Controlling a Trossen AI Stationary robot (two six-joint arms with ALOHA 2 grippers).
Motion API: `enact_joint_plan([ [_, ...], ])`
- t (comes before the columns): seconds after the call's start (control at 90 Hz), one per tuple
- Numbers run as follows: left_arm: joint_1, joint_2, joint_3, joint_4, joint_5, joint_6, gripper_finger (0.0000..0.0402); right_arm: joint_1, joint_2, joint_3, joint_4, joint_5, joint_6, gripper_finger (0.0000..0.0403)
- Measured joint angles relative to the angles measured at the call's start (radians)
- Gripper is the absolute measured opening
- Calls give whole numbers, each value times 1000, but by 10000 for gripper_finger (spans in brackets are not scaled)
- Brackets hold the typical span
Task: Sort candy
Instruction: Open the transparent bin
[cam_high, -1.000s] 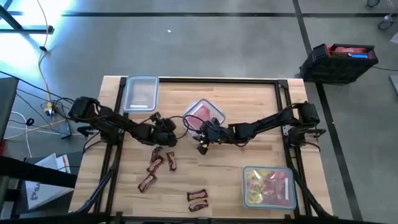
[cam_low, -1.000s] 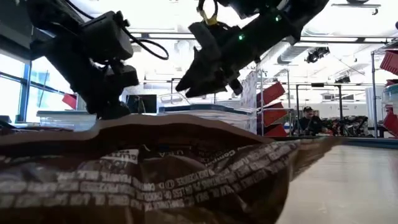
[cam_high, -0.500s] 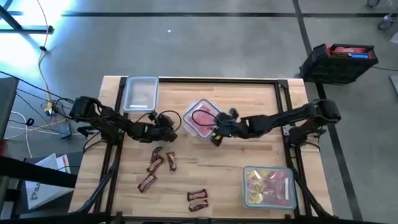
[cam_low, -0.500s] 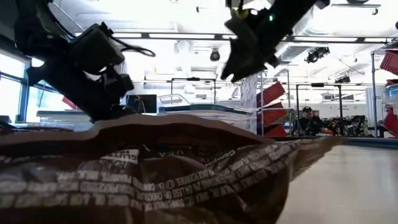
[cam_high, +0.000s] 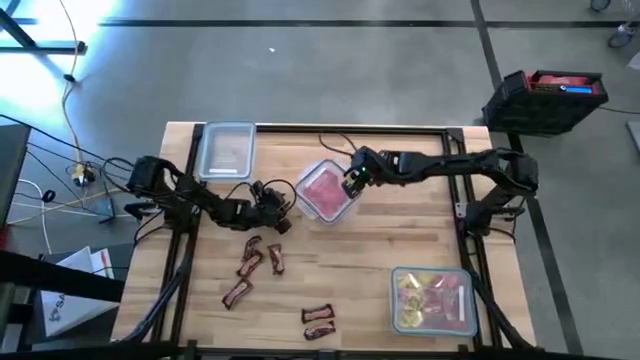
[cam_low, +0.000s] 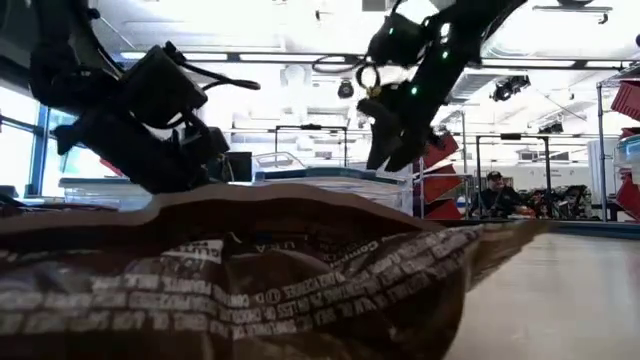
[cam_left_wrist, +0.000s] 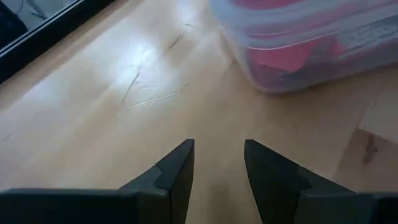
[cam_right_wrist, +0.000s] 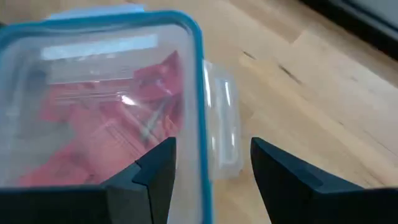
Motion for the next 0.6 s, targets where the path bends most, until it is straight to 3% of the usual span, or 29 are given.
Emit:
enact_joint_plan([
  [0.156, 0, 58, 51, 9, -9, 21, 126, -18, 58, 0, 106, -86, -14, 177],
  [0.311, -5, 86, 99, 4, 6, 71, 126, -17, 67, 0, 161, -102, -50, 177],
  [0.489, -39, 78, 110, -4, 63, 139, 126, -16, 62, 0, 164, -134, -76, 177],
  [0.6, -65, 32, 111, -112, 70, 147, 126, -14, 62, 0, 158, -135, -76, 177],
])
